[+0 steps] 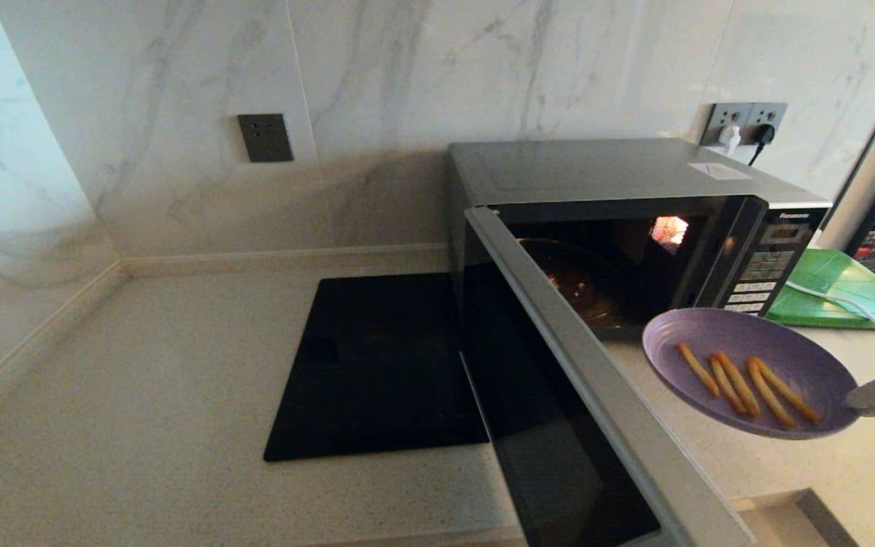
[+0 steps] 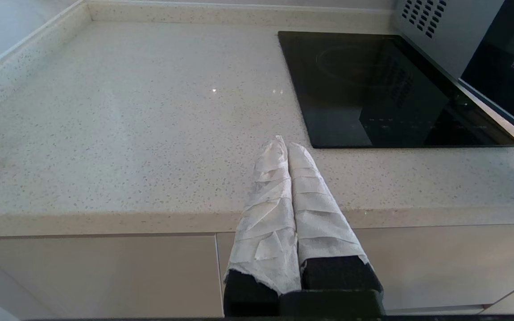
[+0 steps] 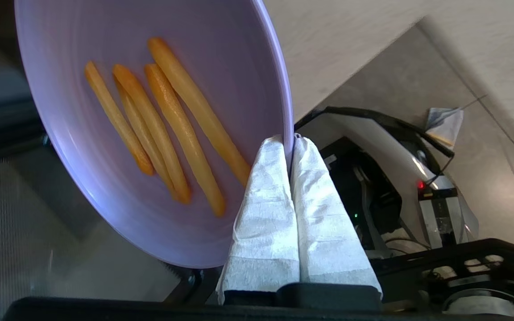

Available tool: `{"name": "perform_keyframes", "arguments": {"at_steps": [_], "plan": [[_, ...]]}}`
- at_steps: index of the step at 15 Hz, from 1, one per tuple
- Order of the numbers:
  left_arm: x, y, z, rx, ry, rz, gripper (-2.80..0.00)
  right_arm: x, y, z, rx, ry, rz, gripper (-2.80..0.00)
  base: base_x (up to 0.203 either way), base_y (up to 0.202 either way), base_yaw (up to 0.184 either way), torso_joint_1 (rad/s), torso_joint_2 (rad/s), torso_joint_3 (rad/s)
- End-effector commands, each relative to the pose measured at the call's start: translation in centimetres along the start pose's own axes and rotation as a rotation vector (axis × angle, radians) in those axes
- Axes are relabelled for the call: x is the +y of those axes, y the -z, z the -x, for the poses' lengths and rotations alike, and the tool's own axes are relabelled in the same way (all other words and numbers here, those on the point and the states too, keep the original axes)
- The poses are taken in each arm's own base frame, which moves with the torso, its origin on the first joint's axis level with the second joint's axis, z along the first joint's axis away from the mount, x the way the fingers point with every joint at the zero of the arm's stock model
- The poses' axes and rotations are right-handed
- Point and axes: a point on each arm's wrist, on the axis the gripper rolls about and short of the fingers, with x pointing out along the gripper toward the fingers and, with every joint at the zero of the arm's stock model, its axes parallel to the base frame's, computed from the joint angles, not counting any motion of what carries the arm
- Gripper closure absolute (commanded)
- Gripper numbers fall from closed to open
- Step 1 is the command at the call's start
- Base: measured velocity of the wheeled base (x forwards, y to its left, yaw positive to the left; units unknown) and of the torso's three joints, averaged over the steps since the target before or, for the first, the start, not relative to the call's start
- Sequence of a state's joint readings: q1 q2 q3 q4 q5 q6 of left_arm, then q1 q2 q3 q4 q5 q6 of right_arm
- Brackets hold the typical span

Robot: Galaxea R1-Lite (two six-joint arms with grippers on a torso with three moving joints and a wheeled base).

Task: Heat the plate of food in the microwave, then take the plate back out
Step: Put the plate in the microwave oven

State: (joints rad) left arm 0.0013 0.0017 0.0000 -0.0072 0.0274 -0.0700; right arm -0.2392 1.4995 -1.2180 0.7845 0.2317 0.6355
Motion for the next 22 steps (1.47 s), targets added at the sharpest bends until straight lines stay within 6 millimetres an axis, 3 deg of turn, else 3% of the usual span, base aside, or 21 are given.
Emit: {"name": "perform_keyframes", "arguments": {"at_steps": [1,10,15,22], "plan": [[0.0,0.0,0.0,-0.001,0.000,0.001,0.00,1.2,0.4,-0.8,0.039,-0.010,0.037,0.00,0.000,0.000,0.000,0.000,0.00,0.000],[0.0,0.0,0.0,-0.001,-0.002,0.001,0.00,7.6,-3.0,-5.7,0.066,-0.030,0.038,0.00,0.000,0.000,0.000,0.000,0.00,0.000],[0.0,0.0,0.0,-0.001,-0.001,0.001,0.00,11.1,-3.4,-9.0,0.093,-0.049,0.070,0.00,0.000,0.000,0.000,0.000,0.00,0.000],[0.0,0.0,0.0,-0.001,-0.002,0.001,0.00,14.1,-5.0,-13.0,0.086,-0.075,0.100,0.00,0.000,0.000,0.000,0.000,0.00,0.000]]}}
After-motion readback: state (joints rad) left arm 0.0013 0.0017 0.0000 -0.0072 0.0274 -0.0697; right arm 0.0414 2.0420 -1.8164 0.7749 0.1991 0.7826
